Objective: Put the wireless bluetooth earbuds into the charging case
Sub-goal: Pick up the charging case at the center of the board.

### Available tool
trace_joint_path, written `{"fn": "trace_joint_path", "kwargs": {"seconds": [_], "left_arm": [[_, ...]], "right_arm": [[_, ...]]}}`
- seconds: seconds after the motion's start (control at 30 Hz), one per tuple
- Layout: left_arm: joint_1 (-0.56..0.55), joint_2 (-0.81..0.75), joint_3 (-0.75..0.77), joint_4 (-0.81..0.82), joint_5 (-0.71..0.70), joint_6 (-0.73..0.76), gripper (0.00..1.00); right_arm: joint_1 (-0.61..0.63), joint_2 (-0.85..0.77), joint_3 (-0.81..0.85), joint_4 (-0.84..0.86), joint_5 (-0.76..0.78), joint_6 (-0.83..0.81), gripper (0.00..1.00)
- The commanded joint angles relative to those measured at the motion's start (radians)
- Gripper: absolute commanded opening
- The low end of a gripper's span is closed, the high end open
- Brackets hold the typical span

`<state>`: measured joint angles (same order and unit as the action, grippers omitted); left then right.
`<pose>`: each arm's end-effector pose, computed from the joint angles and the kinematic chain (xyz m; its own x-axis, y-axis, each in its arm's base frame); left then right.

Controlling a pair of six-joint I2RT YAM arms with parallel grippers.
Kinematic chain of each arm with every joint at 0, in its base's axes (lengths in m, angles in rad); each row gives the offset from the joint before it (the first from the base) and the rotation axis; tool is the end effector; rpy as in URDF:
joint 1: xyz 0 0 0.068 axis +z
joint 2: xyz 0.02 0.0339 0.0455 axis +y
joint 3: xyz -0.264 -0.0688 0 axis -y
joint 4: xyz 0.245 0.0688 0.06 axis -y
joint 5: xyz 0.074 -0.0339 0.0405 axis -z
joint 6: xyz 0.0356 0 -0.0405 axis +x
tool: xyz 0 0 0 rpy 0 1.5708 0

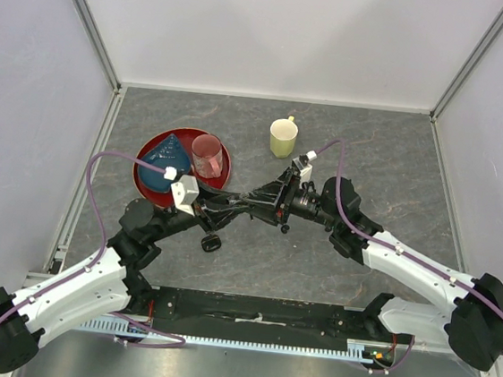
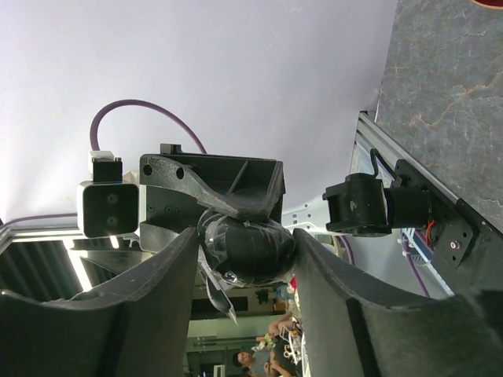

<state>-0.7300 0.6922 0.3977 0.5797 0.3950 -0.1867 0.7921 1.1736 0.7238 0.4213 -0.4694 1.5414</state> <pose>0.1184 -0.1244 0.2984 0.0407 -0.2663 -0.9630 0.9141 0.3990 -0.0717 0.1784 0.2037 0.3014 -0.9526 0.3038 -0.0165 -0.0080 0.0292 0.9995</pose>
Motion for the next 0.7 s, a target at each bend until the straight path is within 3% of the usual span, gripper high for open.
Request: {"fn": "trace_joint_path", "kwargs": {"seconds": [0.0,0.2,0.3,0.4,0.47,0.67], "left_arm": [[0.0,-0.007,0.007,0.028,-0.002,0.038,0.02],[0.0,0.0,0.013,0.016,0.008,0.038,0.02],[0.0,0.004,0.016,0.005,0.002,0.026,0.05],[0.0,0.007,0.024,-0.015,-0.025,-0.01,0.17],[0.0,0.01,0.027,-0.02,-0.053,-0.04,0.35],[0.001,-0.002,0.03,-0.046,-0.094,-0.071,0.61]], "right_arm": [[-0.007,-0.012,0.016,0.023,-0.018,0.022,0.53],[-0.007,-0.011,0.016,0.051,-0.02,0.033,0.3],[-0.007,-0.012,0.011,0.069,-0.025,0.034,0.11],[-0.007,-0.015,0.003,0.076,-0.018,0.034,0.04],[-0.008,-0.02,0.0,0.082,-0.011,0.033,0.0],[-0.013,-0.042,-0.018,0.082,0.023,0.026,0.0]]}}
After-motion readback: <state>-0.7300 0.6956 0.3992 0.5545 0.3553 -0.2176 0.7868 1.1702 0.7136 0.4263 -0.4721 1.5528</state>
